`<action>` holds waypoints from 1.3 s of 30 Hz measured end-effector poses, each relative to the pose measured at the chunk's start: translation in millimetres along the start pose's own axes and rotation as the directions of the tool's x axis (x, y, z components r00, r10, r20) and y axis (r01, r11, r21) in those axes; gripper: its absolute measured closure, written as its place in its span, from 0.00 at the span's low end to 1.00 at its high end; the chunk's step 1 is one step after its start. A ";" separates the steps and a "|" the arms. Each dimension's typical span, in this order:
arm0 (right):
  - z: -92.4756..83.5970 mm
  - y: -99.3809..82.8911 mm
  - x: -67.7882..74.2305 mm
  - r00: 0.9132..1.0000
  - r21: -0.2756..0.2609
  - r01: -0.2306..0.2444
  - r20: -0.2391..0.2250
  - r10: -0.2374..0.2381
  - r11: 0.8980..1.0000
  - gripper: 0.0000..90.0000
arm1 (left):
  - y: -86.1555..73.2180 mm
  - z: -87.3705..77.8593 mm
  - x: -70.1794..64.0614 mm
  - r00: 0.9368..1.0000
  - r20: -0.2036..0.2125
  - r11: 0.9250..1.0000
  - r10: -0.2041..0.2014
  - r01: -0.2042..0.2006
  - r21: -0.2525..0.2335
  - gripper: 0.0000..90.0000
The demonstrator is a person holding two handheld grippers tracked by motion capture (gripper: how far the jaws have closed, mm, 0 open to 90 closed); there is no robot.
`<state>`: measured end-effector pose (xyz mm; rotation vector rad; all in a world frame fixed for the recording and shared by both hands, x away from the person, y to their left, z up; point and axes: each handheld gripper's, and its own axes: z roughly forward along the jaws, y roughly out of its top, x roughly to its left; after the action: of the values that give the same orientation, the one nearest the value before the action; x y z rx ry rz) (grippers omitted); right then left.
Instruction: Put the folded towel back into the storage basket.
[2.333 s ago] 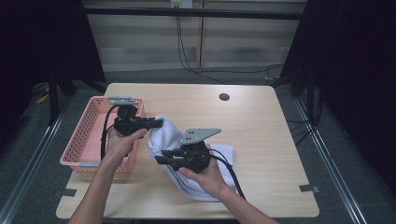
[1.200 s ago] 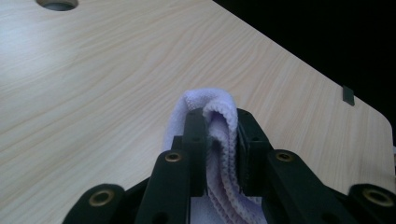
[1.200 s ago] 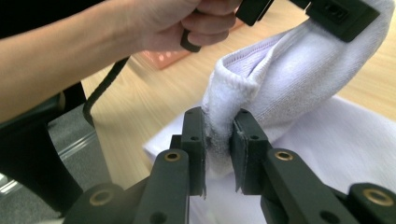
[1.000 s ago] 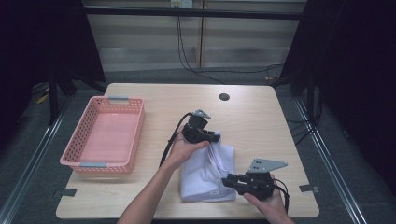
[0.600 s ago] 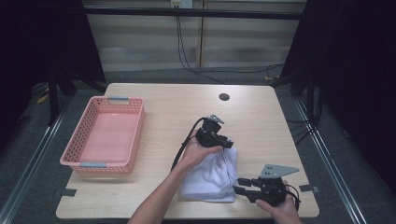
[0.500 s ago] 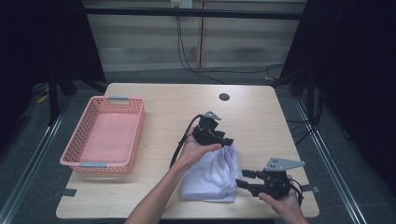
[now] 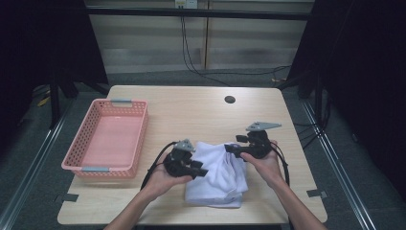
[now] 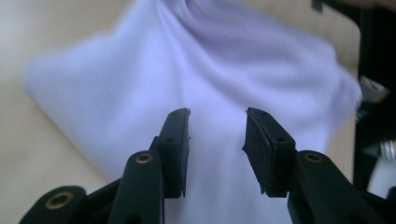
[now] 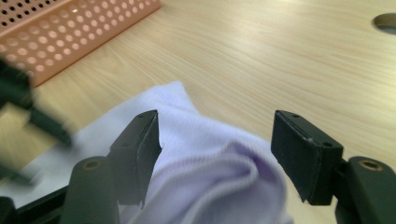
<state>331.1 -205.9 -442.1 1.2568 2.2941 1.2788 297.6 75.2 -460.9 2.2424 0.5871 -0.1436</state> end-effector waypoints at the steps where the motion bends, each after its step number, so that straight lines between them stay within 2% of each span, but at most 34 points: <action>1: 7.7 2.5 -1.2 1.000 0.019 0.003 0.009 -0.003 1.000 0.36 | -7.0 -0.1 -3.2 1.000 0.005 1.000 0.010 -0.010 0.013 0.65; 4: 24.7 1.7 -3.7 0.999 0.064 0.006 0.035 -0.009 0.998 0.39 | -23.2 1.8 -12.4 1.000 0.002 1.000 0.005 -0.005 0.015 0.59; 5: 28.1 -1.0 -4.1 0.998 0.084 0.008 0.054 -0.012 0.996 0.40 | -25.9 1.1 -14.3 1.000 -0.011 0.999 0.026 -0.026 0.027 0.58; 6: 29.7 -4.4 -5.2 0.998 0.104 0.015 0.061 -0.021 0.994 0.41 | -27.9 1.9 -16.9 1.000 -0.012 1.000 0.025 -0.025 0.016 0.57; 8: 27.6 -12.4 -8.2 0.997 0.123 0.015 0.080 -0.024 0.992 0.43 | -30.7 2.0 -20.5 1.000 -0.014 1.000 0.012 -0.011 0.004 0.54; 9: 24.7 -16.8 -11.2 0.997 0.118 0.013 0.073 -0.022 0.993 0.45 | -32.2 2.5 -21.9 0.999 -0.028 1.000 0.020 -0.019 0.019 0.54; 11: 18.2 -26.1 -16.8 0.995 0.124 0.015 0.092 -0.026 0.992 0.45 | -35.7 3.7 -27.2 0.998 -0.051 0.999 0.044 -0.043 0.011 0.53; 14: 13.7 -44.6 -29.9 0.997 0.152 0.000 0.071 -0.011 0.988 0.44 | -37.6 0.2 -31.3 0.998 -0.058 0.999 0.038 -0.037 0.004 0.47; 16: 14.3 -47.6 -31.7 0.998 0.148 -0.002 0.060 -0.007 0.989 0.44 | -40.0 -5.1 -32.7 0.998 -0.052 0.999 0.035 -0.036 -0.009 0.46; 17: 14.9 -49.0 -32.5 0.999 0.144 -0.014 0.053 0.007 0.990 0.44 | -42.2 -9.0 -33.0 0.998 -0.064 1.000 0.021 -0.023 -0.016 0.44; 19: 17.1 -47.9 -32.2 0.999 0.149 0.001 0.045 -0.008 0.989 0.43 | -47.9 -16.2 -31.7 0.998 -0.070 1.000 0.001 -0.003 -0.024 0.37; 20: 17.1 -47.9 -32.2 0.999 0.149 0.001 0.045 -0.008 0.989 0.43 | -51.5 -18.9 -31.1 0.996 -0.090 1.000 -0.007 0.005 -0.021 0.37; 21: 15.6 -46.4 -33.3 0.999 0.137 -0.007 0.044 0.001 0.991 0.40 | -55.0 -20.8 -30.1 0.995 -0.096 1.000 -0.013 0.012 -0.013 0.34; 22: 13.6 -45.4 -35.7 0.999 0.120 -0.027 0.023 0.024 0.992 0.38 | -58.1 -22.2 -28.3 0.996 -0.088 1.000 -0.021 0.021 -0.005 0.33; 25: 9.1 -43.7 -37.2 0.999 0.094 -0.036 -0.010 0.037 0.995 0.31 | -63.3 -20.1 -25.0 0.996 -0.077 0.999 -0.038 0.038 0.001 0.30; 28: 12.7 -44.4 -33.9 0.999 0.108 -0.024 -0.023 0.027 0.994 0.26 | -61.3 -11.5 -24.8 0.997 -0.069 0.999 -0.043 0.045 0.026 0.28; 30: 17.7 -46.7 -31.5 1.000 0.155 -0.009 -0.016 0.011 0.988 0.24 | -58.9 -5.2 -27.0 0.997 -0.073 0.999 -0.024 0.027 0.042 0.29; 31: 20.1 -48.6 -29.7 1.000 0.173 0.014 -0.012 -0.012 0.985 0.25 | -57.4 -2.7 -28.5 0.997 -0.083 0.999 -0.007 0.011 0.045 0.30; 32: 21.3 -50.1 -29.0 1.000 0.182 0.018 -0.017 -0.015 0.983 0.25 | -56.4 0.0 -30.1 0.997 -0.080 0.999 -0.007 0.011 0.048 0.30; 34: 21.9 -51.3 -29.6 1.000 0.182 0.013 -0.028 -0.008 0.983 0.25 | -54.8 3.5 -32.2 0.996 -0.093 0.998 0.007 -0.001 0.065 0.28; 36: 22.5 -51.6 -28.5 1.000 0.182 0.020 -0.025 -0.016 0.983 0.25 | -54.0 4.9 -32.8 0.996 -0.089 0.998 0.000 0.005 0.060 0.30; 37: 22.9 -51.4 -27.4 0.999 0.186 0.030 -0.026 -0.025 0.982 0.25 | -54.0 5.1 -32.6 0.996 -0.089 0.998 0.011 -0.005 0.060 0.29; 38: 23.1 -51.1 -27.0 0.999 0.190 0.040 -0.026 -0.036 0.981 0.25 | -53.7 4.5 -33.0 0.995 -0.097 0.998 0.018 -0.012 0.067 0.31; 39: 23.8 -51.1 -26.7 0.999 0.187 0.049 -0.032 -0.043 0.981 0.25 | -53.5 4.4 -33.0 0.995 -0.096 0.997 0.028 -0.022 0.070 0.38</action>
<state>331.3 -225.4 -501.4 1.2416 2.4979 1.0923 244.3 90.7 -490.8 2.3331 0.6143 -0.0427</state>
